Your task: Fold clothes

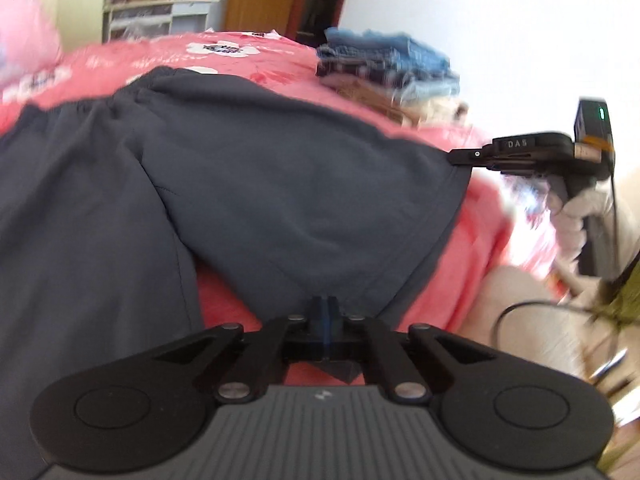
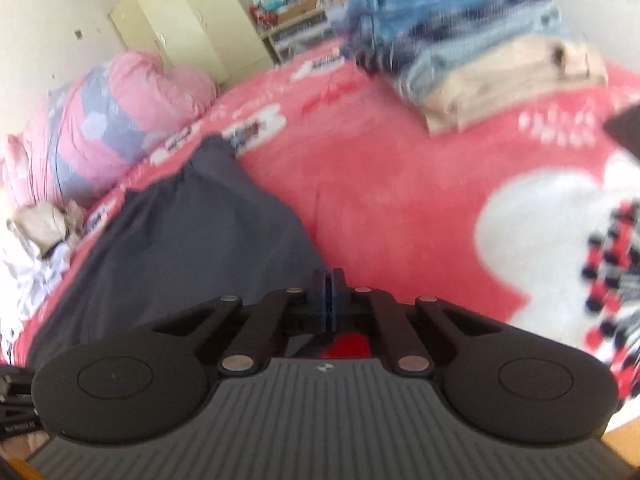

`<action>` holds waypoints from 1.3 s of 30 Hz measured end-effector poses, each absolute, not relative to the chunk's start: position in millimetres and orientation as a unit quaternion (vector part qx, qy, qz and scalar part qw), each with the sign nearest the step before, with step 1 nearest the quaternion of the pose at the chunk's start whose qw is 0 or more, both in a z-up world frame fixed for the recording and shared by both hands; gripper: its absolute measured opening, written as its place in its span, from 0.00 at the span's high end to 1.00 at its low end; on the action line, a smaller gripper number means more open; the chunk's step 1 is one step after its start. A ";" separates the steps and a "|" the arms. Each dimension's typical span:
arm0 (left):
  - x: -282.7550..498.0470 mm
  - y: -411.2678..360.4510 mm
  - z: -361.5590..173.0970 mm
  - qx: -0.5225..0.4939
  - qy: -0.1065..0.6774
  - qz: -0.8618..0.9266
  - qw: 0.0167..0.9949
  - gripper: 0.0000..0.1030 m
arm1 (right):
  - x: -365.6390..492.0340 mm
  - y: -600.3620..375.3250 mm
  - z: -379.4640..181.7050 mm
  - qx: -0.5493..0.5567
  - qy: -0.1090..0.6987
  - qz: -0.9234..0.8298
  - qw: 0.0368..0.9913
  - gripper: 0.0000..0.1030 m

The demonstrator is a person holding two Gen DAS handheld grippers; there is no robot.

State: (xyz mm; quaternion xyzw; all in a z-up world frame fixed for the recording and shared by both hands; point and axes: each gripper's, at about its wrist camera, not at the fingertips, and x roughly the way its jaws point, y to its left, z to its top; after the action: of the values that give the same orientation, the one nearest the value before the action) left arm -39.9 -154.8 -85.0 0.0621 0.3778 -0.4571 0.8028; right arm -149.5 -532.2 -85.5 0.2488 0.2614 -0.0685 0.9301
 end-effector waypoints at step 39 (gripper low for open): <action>33.1 -130.4 -116.0 -0.089 0.412 -0.491 0.762 0.69 | 312.7 -455.1 -115.4 0.201 0.371 0.018 0.906 0.86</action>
State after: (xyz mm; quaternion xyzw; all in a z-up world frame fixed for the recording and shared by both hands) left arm 33.1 -130.4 -116.0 -0.0893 0.4117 -0.4914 0.7623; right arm 312.7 -455.1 -115.4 0.2015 0.3713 0.0177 0.9062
